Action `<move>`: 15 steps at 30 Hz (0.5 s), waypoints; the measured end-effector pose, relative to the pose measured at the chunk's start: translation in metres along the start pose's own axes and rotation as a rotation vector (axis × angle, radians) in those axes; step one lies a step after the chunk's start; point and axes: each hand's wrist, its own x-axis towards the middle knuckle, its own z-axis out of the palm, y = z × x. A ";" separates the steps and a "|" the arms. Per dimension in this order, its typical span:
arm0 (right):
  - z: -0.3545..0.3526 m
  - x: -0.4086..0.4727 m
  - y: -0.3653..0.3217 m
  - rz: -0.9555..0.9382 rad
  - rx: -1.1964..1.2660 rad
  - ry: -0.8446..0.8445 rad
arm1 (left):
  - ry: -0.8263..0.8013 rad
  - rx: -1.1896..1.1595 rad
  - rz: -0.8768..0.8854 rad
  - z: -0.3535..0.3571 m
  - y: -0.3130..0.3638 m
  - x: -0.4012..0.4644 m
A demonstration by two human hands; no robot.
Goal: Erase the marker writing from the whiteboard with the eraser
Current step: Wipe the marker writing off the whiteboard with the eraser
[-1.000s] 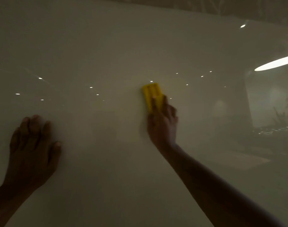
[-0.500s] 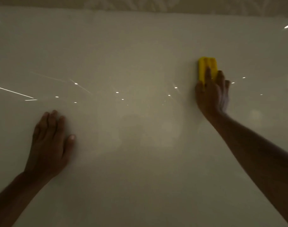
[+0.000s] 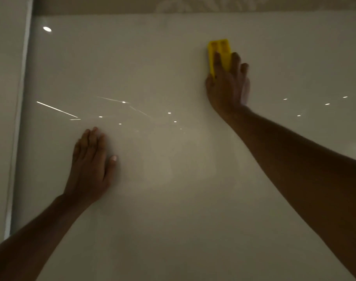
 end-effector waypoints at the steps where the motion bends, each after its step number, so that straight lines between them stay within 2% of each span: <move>1: 0.004 -0.003 -0.019 -0.035 0.014 -0.019 | -0.006 -0.002 -0.005 -0.001 -0.003 -0.001; 4: 0.013 -0.016 -0.073 -0.166 0.010 -0.062 | -0.026 0.001 -0.024 -0.004 -0.012 -0.005; 8: 0.025 -0.061 -0.124 -0.473 0.025 -0.165 | -0.052 0.005 -0.051 -0.007 -0.026 -0.015; 15: 0.038 -0.215 -0.131 -0.751 0.187 -0.228 | -0.057 -0.028 -0.015 -0.007 -0.048 -0.031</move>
